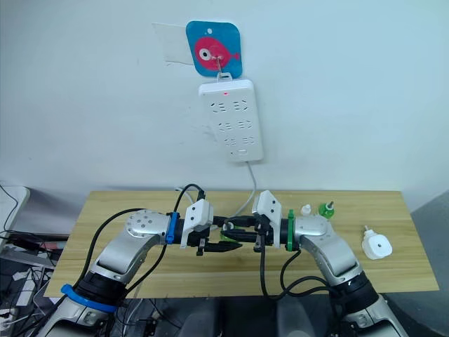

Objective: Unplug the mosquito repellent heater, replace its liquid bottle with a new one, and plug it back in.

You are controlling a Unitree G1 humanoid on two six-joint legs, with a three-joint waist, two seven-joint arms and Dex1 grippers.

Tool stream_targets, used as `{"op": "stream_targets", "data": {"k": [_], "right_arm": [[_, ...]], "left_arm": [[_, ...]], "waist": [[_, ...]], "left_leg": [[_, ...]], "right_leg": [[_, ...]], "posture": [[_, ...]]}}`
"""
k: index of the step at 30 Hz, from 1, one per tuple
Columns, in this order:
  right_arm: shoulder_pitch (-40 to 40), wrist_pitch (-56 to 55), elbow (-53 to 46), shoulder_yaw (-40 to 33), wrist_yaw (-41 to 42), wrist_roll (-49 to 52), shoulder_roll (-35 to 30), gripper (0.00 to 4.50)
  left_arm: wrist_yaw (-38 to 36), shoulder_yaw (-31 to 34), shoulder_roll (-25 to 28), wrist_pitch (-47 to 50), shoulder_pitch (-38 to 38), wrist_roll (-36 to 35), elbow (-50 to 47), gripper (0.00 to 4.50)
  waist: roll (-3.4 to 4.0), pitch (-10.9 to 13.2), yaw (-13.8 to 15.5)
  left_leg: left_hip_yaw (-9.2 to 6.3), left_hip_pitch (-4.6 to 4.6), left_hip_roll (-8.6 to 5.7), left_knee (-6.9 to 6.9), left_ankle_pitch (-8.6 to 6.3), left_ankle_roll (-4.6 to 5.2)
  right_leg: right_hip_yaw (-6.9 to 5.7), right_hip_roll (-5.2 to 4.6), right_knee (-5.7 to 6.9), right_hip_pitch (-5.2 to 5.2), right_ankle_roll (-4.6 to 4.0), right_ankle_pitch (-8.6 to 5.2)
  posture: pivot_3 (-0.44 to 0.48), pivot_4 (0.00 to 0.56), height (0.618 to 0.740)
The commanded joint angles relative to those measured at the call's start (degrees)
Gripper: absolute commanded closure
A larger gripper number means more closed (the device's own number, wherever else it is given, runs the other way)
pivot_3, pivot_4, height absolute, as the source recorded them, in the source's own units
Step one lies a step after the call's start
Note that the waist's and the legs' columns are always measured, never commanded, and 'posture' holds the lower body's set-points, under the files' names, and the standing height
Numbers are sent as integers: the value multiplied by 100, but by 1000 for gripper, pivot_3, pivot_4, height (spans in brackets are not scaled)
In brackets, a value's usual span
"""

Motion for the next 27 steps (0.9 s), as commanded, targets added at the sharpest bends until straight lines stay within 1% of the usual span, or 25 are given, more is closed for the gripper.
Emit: {"op": "stream_targets", "data": {"k": [1,3,5,7,10,13,16,18,21,24,27], "right_arm": [[-53,475,-256,-551,-310,438,18,3637],[16,834,-390,-845,-480,721,-34,3637],[101,1423,-507,-1354,-868,1219,-2,3637],[166,1993,-582,-1810,-1235,1690,28,3637],[159,3150,-403,-2784,-2186,2799,291,3637],[117,3942,-133,-3564,-3117,3759,630,3637],[-1,4194,-5,-4113,-4321,4630,1144,3637],[0,4222,-4,-4273,-4964,5105,1416,3637],[40,4162,-69,-4311,-5619,5630,1601,3637],[48,4040,-93,-4270,-6099,6109,1652,3637],[49,3896,-112,-4182,-6421,6510,1609,3637]], "left_arm": [[37,310,-151,122,24,-532,-385,1277],[148,495,-196,350,67,-759,-454,681],[455,782,-295,674,114,-1067,-606,40],[694,958,-376,825,185,-1246,-802,0],[1146,1020,-654,616,309,-1176,-1110,0],[1535,804,-1044,24,390,-763,-1153,0],[1687,465,-1263,-954,456,-148,-921,0],[2041,416,-1523,-1473,367,167,-680,0],[2309,375,-1767,-1770,251,349,-424,0],[2456,331,-1901,-1972,193,442,-184,0],[2582,318,-2077,-1955,168,382,-64,0]], "waist": [[0,0,6],[0,0,5],[0,0,3],[0,0,2],[0,0,2],[0,0,2],[1,0,-6],[1,0,-7],[1,-1,-20],[2,-1,-25],[2,-1,-26]], "left_leg": [[0,0,0,0,0,0],[-2,-1,1,1,0,0],[-2,-1,1,1,0,0],[-5,-2,6,0,0,0],[-5,-2,6,0,0,0],[-3,-3,8,-1,0,0],[3,-3,3,-2,0,0],[9,-3,3,-5,0,1],[15,-3,2,-5,-1,2],[26,-5,0,-5,-1,2],[34,-6,1,-5,-1,2]], "right_leg": [[0,-1,0,0,0,0],[-1,-2,0,1,0,0],[0,-3,0,0,0,0],[-1,-5,0,0,0,0],[1,-10,0,1,0,0],[2,-14,2,1,0,0],[6,-13,3,1,0,0],[9,-12,5,-1,0,0],[9,-10,4,-2,0,0],[9,-9,2,-1,0,0],[8,-8,2,-1,0,0]], "posture": [[-57,218,740],[-70,220,740],[-78,221,740],[-84,221,740],[-87,223,740],[-87,222,740],[-80,222,740],[-79,222,740],[-80,221,740],[-83,219,740],[-86,218,740]]}}
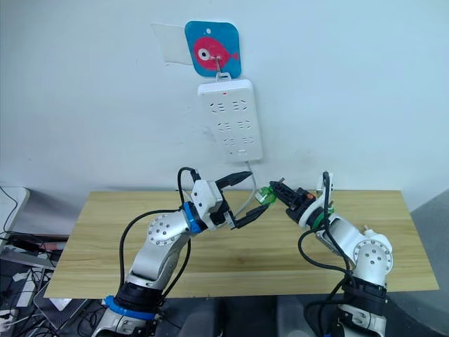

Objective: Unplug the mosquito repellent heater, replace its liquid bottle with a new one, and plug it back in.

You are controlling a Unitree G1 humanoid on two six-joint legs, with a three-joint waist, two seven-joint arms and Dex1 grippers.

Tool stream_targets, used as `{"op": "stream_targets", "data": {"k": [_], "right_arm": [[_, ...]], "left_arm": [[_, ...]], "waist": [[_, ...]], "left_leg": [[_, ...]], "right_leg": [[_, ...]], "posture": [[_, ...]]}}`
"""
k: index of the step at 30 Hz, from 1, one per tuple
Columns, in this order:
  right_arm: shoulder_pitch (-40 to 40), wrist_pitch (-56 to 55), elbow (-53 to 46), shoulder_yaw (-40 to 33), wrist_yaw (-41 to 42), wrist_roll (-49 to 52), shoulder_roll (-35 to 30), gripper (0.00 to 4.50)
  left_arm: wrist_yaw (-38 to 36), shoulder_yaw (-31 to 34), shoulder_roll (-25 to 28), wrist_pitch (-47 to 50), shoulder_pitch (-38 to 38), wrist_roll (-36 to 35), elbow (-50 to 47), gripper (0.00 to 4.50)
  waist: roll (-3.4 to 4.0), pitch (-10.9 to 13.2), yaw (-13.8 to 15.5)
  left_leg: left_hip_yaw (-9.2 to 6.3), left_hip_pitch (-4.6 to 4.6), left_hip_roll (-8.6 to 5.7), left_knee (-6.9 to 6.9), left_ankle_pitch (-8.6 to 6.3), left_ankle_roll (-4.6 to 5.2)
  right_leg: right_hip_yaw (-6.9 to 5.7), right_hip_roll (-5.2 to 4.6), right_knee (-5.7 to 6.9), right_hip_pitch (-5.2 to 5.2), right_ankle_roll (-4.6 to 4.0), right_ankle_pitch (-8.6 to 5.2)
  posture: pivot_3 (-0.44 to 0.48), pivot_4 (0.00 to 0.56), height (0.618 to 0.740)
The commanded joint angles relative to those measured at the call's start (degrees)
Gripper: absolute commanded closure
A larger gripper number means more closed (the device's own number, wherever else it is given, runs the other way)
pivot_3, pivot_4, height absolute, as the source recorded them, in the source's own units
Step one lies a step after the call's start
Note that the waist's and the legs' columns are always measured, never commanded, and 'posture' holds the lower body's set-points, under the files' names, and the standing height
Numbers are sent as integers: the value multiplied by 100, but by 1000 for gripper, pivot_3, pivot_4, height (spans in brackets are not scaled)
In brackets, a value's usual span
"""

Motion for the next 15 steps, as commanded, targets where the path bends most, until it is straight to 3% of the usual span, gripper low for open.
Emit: {"op": "stream_targets", "data": {"k": [1,15], "right_arm": [[-26,-213,-212,54,-321,609,-69,3637],[33,-830,-315,620,-840,1565,-455,3637]], "left_arm": [[142,-59,-172,-78,-41,-70,-9,0],[322,34,-482,330,51,-495,53,0]], "waist": [[0,0,0],[0,0,-8]], "left_leg": [[0,0,0,0,0,0],[8,-3,0,0,0,0]], "right_leg": [[0,0,0,0,0,0],[-2,8,-4,0,0,0]], "posture": [[-89,218,740],[-94,215,740]]}}
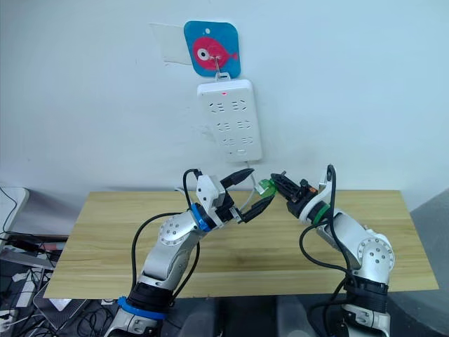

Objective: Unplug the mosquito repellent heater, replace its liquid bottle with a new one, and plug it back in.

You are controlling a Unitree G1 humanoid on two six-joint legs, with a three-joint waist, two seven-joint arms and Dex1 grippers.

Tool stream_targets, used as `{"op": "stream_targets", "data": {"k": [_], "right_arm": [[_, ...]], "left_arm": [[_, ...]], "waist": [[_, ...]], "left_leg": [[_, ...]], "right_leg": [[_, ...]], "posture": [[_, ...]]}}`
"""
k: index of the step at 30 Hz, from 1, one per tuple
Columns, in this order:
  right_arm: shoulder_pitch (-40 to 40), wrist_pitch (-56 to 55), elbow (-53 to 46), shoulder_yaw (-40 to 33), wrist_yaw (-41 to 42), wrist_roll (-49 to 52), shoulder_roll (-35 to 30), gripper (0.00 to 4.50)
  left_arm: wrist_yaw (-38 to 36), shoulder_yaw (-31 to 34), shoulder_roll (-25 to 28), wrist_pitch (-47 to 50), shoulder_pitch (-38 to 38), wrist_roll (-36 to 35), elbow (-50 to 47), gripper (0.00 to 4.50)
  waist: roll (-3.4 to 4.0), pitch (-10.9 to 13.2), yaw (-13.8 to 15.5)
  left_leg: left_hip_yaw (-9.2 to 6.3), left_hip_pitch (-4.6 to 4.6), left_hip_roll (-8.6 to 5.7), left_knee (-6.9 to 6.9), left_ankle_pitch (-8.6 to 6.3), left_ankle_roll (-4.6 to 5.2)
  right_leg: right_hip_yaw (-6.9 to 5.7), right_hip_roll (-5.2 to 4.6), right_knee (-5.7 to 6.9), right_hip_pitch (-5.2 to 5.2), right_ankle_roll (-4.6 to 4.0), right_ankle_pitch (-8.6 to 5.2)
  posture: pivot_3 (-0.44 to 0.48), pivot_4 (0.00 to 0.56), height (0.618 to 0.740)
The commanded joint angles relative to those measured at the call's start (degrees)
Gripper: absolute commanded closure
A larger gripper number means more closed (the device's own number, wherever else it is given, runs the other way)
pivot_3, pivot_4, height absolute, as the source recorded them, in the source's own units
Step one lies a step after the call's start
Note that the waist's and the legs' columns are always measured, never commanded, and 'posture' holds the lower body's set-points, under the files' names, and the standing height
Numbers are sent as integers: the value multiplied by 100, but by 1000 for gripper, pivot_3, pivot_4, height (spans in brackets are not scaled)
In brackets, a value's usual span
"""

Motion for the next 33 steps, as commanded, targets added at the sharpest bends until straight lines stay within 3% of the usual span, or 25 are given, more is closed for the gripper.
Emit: {"op": "stream_targets", "data": {"k": [1,20,24,29,33], "right_arm": [[38,-172,-325,103,-66,374,-101,3637],[184,-765,-542,661,-276,1006,-504,3637],[191,-840,-574,742,-283,1120,-569,3637],[221,-921,-615,818,-295,1200,-625,3637],[236,-986,-652,877,-299,1274,-654,3637]], "left_arm": [[21,-2,-45,-128,46,-43,-3,0],[108,-56,-88,-408,33,32,171,0],[83,-76,-116,-415,32,3,183,799],[88,-100,-143,-415,17,9,207,2226],[89,-110,-142,-426,16,14,218,2263]], "waist": [[0,0,0],[0,0,0],[0,0,0],[0,0,0],[0,0,0]], "left_leg": [[0,0,0,0,0,0],[-1,-2,1,-1,0,0],[-1,-3,1,0,0,0],[-1,-3,2,-1,0,0],[-1,-3,2,-1,0,0]], "right_leg": [[0,0,0,0,0,0],[0,2,-5,0,0,0],[-1,2,-6,0,0,0],[-2,2,-6,0,0,0],[-1,3,-6,0,0,0]], "posture": [[-94,215,740],[-95,210,740],[-98,210,740],[-97,209,740],[-96,207,740]]}}
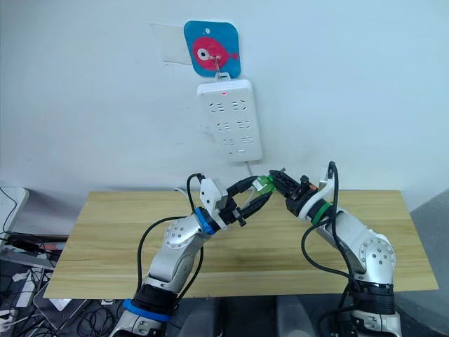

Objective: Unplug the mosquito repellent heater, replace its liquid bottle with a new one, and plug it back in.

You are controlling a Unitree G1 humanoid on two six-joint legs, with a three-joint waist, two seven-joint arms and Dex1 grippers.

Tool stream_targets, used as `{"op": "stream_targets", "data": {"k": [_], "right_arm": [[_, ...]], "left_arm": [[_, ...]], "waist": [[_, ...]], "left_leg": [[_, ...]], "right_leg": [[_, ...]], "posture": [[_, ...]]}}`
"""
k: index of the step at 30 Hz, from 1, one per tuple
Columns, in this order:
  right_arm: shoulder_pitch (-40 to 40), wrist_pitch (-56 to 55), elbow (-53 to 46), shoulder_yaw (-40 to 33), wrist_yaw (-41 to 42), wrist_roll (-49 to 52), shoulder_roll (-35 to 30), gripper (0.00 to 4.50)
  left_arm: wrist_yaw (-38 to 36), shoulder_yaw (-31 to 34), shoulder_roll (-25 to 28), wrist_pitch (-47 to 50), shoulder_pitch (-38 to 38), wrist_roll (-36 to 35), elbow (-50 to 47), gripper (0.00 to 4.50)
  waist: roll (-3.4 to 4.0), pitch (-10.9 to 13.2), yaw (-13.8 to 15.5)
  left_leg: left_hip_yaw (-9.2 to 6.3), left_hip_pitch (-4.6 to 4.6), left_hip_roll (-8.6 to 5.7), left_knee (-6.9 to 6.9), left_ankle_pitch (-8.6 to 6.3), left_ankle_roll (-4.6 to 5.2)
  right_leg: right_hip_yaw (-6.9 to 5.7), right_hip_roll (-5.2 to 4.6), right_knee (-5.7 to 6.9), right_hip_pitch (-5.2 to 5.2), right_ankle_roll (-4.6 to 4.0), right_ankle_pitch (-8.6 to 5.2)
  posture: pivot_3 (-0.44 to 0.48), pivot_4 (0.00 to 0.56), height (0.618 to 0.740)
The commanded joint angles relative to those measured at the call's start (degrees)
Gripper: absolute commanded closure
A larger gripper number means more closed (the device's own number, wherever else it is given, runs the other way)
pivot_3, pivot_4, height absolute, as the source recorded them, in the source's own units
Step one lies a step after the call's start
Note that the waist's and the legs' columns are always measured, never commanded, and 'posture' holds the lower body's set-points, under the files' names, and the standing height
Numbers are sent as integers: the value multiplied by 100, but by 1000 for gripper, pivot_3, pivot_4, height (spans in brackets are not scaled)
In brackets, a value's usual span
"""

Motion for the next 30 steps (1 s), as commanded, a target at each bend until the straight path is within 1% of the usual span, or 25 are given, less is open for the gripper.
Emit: {"op": "stream_targets", "data": {"k": [1,5,7,8,13,15,16,18,21,23,25,27,28,30], "right_arm": [[12,-37,-362,73,48,274,-43,3637],[13,-32,-366,143,72,242,-142,3637],[7,-4,-345,165,140,245,-202,2902],[2,16,-329,168,179,242,-243,2638],[-62,169,-174,177,340,141,-541,899],[-78,220,-99,186,385,105,-655,127],[-79,234,-73,189,404,98,-697,30],[-51,509,17,181,546,2,-1091,30],[-101,1357,270,156,1186,-369,-2301,30],[-297,1694,521,134,1596,-625,-2924,30],[-561,1955,498,342,2484,-1381,-3585,30],[-857,1724,377,1122,3841,-3015,-4666,30],[-1046,1514,539,1551,4263,-3806,-5087,30],[-1321,1127,936,2123,4920,-4912,-5515,30]], "left_arm": [[3,-8,-38,-110,-48,-9,-78,2263],[72,0,-20,-103,-88,47,-81,2263],[69,15,6,-83,-137,46,-95,2263],[61,26,21,-73,-162,38,-97,2263],[-38,61,125,-95,-255,12,-57,2263],[-82,70,169,-102,-279,-2,-58,2263],[-94,70,182,-96,-285,-11,-62,2263],[-267,40,305,14,-294,-77,-144,2263],[-741,-6,661,182,-256,-194,-290,2263],[-1004,-15,880,227,-230,-252,-329,2263],[-1214,-1,1072,249,-218,-317,-330,2263],[-1431,85,1282,226,-211,-383,-306,2263],[-1532,123,1365,219,-203,-410,-302,2263],[-1598,149,1414,221,-201,-430,-315,2263]], "waist": [[0,0,0],[0,0,1],[0,0,1],[0,0,1],[0,0,2],[0,0,1],[0,0,1],[0,0,5],[1,1,16],[2,1,10],[9,4,0],[16,5,-12],[16,7,-13],[17,9,-14]], "left_leg": [[0,0,0,0,0,0],[-1,0,0,0,0,0],[-1,0,0,0,0,0],[-1,-1,-1,0,0,0],[-1,-2,-1,0,0,0],[-1,-3,-1,0,0,0],[-3,-3,0,0,0,0],[-4,-3,0,0,0,0],[-2,-5,-3,1,0,0],[0,-6,-5,1,0,0],[-1,-6,-3,1,0,1],[-2,-3,0,-3,-1,3],[-3,-3,0,-11,-2,4],[-7,-3,3,-13,-2,5]], "right_leg": [[1,0,0,0,0,0],[-1,0,-1,0,0,0],[0,0,-1,0,0,0],[0,0,-1,0,0,0],[-1,0,-3,0,0,0],[-1,0,-4,0,0,0],[-3,0,-4,0,0,0],[-4,1,-4,0,0,0],[-3,-2,-7,1,0,0],[-2,-4,-11,0,0,0],[-4,0,-17,1,-1,0],[-2,5,-20,0,0,0],[-3,6,-25,0,0,0],[-9,9,-32,0,0,0]], "posture": [[-96,207,740],[-96,206,740],[-95,207,740],[-96,209,740],[-96,212,740],[-97,212,740],[-97,214,740],[-100,220,740],[-109,231,740],[-115,237,740],[-118,240,740],[-129,253,740],[-131,256,740],[-134,264,740]]}}
